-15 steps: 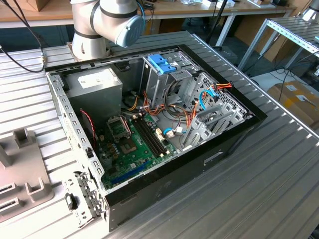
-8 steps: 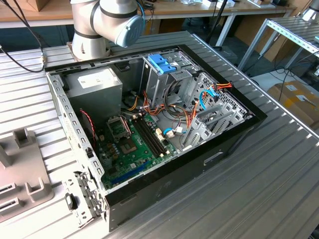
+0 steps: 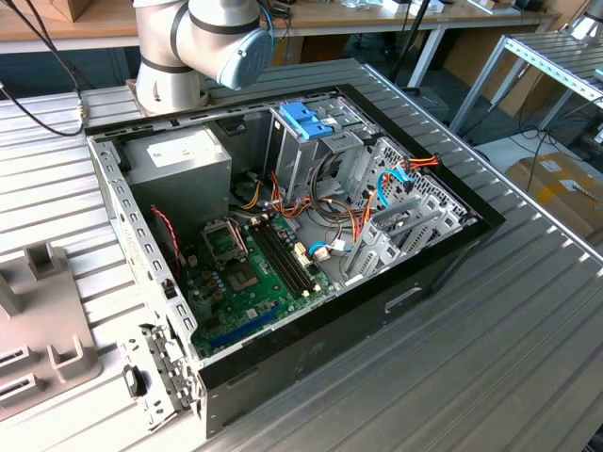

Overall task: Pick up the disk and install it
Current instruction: 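Pick up the disk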

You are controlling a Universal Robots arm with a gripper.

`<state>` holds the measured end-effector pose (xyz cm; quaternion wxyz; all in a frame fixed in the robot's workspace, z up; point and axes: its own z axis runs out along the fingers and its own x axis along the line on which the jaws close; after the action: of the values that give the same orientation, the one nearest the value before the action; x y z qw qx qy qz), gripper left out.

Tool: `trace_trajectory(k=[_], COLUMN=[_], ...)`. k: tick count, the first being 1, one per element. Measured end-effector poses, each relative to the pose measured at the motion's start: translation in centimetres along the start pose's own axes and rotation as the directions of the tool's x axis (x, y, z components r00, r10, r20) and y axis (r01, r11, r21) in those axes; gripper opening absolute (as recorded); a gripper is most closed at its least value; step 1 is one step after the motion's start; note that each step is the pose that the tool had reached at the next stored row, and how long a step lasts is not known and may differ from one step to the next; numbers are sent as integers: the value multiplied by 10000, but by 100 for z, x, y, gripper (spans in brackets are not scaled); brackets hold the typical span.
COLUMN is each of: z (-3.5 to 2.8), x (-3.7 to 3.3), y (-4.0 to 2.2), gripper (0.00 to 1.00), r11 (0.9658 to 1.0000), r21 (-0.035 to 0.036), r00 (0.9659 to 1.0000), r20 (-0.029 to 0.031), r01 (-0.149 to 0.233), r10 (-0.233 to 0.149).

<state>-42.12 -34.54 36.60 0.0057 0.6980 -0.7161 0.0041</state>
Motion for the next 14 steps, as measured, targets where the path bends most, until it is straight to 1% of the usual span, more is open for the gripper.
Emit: trace_trajectory(k=[1,3,5,9,10,11,14], z=[-37,-90,-175,-309,-331,-372,-436], x=[1,1,3,4,5,5,6], y=[0,0,0,1,1,1,1], gripper=[35,35,35,35,35,35,35], r11=[10000,10000,10000,10000,10000,10000,10000], r21=[0,1,1,1,1,1,2], r00=[10000,10000,10000,10000,10000,10000,10000], r20=[1,1,1,1,1,1,1], r01=[0,1,1,1,0,1,0], r10=[0,-1,-1,-1,0,-1,0])
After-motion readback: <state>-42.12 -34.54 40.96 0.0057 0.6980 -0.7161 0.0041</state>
